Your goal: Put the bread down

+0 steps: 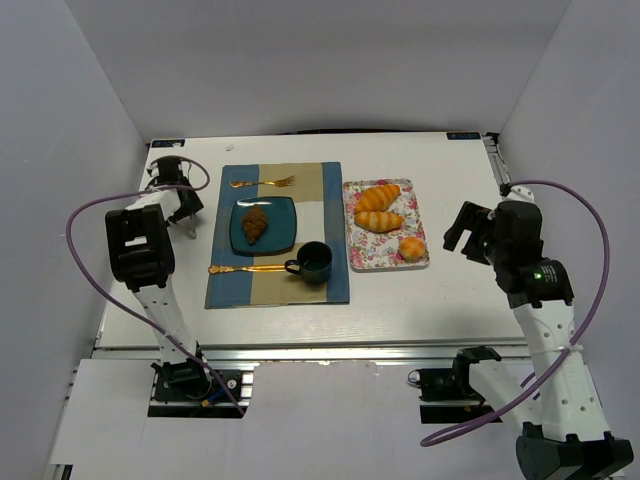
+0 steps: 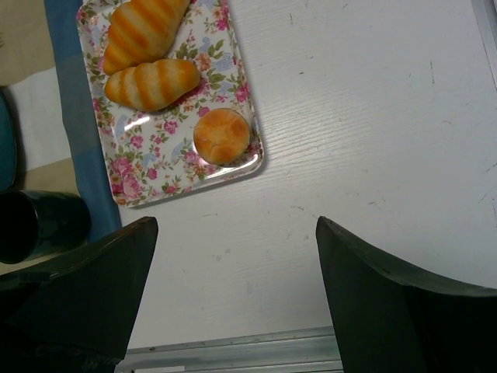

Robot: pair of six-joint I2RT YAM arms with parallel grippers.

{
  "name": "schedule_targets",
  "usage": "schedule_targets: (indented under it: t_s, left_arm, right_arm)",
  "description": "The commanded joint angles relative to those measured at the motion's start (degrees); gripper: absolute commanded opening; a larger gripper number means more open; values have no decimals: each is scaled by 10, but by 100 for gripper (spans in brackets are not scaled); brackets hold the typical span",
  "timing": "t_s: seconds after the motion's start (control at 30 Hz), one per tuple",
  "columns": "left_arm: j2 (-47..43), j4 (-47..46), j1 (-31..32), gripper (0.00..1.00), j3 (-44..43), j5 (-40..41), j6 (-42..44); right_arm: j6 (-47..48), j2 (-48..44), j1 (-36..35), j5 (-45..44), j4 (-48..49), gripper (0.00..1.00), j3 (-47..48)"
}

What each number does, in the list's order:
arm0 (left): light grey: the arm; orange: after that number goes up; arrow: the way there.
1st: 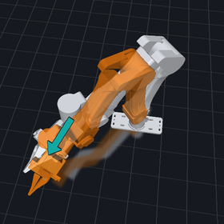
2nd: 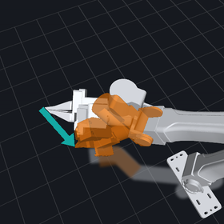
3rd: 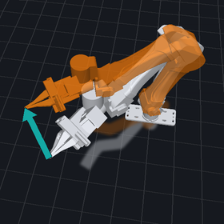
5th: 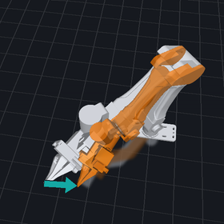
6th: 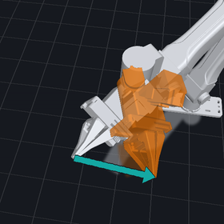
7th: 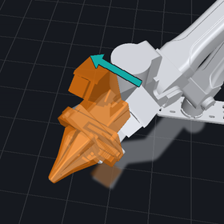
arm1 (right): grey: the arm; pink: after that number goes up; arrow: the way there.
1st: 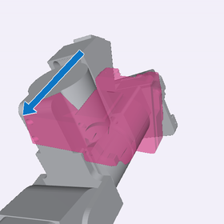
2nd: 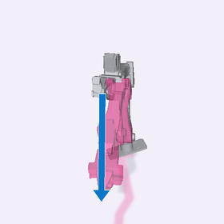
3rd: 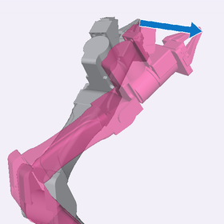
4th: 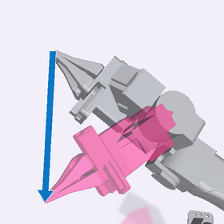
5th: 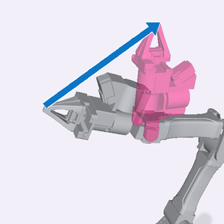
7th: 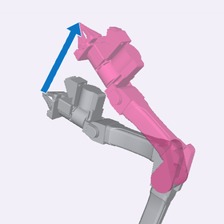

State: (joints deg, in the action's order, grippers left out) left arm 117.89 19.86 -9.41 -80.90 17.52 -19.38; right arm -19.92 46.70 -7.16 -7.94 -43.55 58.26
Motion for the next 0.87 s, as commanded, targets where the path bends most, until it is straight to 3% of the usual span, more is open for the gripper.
schedule_targets:
  t_s: [0.0,0.03,0.23,0.37,0.4,0.53,0.63,0.73,0.83]
  left_arm:
    - [-31,33,-3,92,-25,4,5]
    - [-47,39,-3,98,-27,13,5]
    - [-224,135,-3,98,-46,41,-30]
    - [-401,200,18,98,62,93,-98]
    - [-401,208,25,98,81,95,-104]
    - [-632,215,30,98,183,54,-172]
    - [-732,222,30,98,220,39,-169]
    - [-759,232,30,98,240,53,-153]
    - [-729,195,30,98,251,78,-132]
  right_arm:
    - [2,-13,-1,3,12,89,12]
    - [3,-8,-1,10,10,89,17]
    - [-1,18,0,6,-26,89,62]
    - [7,5,0,21,-27,89,54]
    - [8,2,-1,25,-27,89,53]
    - [6,-3,-1,44,-18,89,36]
    - [-2,-5,-1,58,-3,89,16]
    - [-17,-6,0,71,17,89,-2]
    - [-20,-1,-1,74,29,90,-14]
